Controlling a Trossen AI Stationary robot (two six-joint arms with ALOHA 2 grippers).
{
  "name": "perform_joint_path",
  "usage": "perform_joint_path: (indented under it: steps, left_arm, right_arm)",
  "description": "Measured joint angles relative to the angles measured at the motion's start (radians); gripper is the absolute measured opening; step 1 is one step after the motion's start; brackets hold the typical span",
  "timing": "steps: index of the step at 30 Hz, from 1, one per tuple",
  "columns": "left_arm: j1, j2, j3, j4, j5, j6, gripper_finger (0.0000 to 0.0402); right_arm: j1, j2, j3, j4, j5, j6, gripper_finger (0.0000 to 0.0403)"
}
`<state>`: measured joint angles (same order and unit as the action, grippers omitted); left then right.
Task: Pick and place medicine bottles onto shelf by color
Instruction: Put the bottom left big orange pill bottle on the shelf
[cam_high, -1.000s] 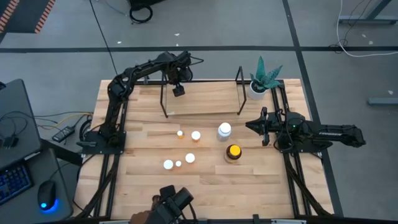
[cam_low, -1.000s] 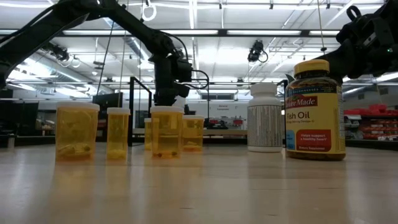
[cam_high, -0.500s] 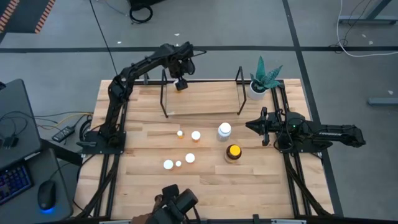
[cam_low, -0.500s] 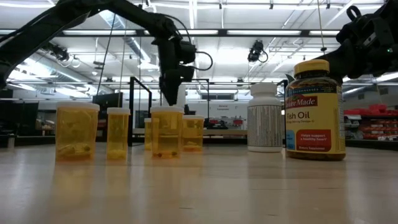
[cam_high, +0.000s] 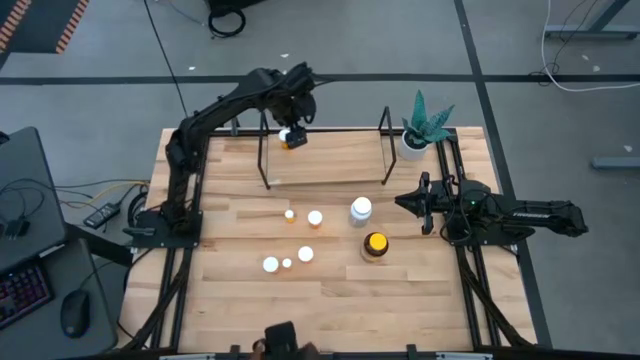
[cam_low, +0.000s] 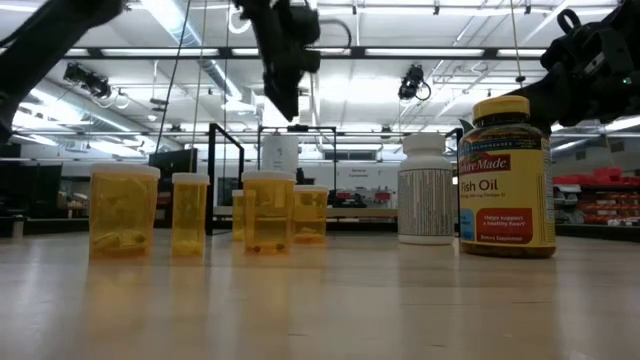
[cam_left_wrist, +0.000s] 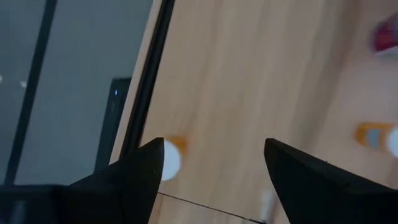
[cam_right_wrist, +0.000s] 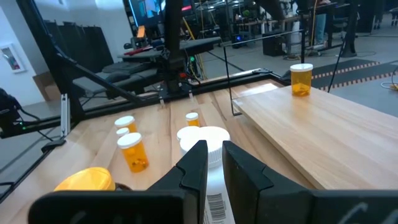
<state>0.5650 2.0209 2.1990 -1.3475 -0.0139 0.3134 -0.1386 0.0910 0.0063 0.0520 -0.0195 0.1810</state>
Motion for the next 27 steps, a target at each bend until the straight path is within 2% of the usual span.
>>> perform_joint_path:
  steps: [7,15,21,27]
  left_arm:
    - [-0.095,-0.092,0.0,-0.02,0.0,-0.047,0.0274]
    - [-0.23,-0.108,-0.007,-0.082,0.0,-0.094,0.0274]
    - [-0.36,-0.106,-0.139,-0.055,0.002,-0.106,0.0274]
    - [-0.486,-0.146,-0.351,-0.014,-0.001,-0.144,0.0274]
  right_arm:
    - [0.0,0.0,0.0,0.005,0.0,0.0,0.0057]
    - [0.0,0.0,0.0,0.006,0.0,0.0,0.0057]
    - [0.0,0.0,0.0,0.006,0.0,0.0,0.0057]
    - [0.0,0.0,0.0,0.006,0.0,0.0,0.0057]
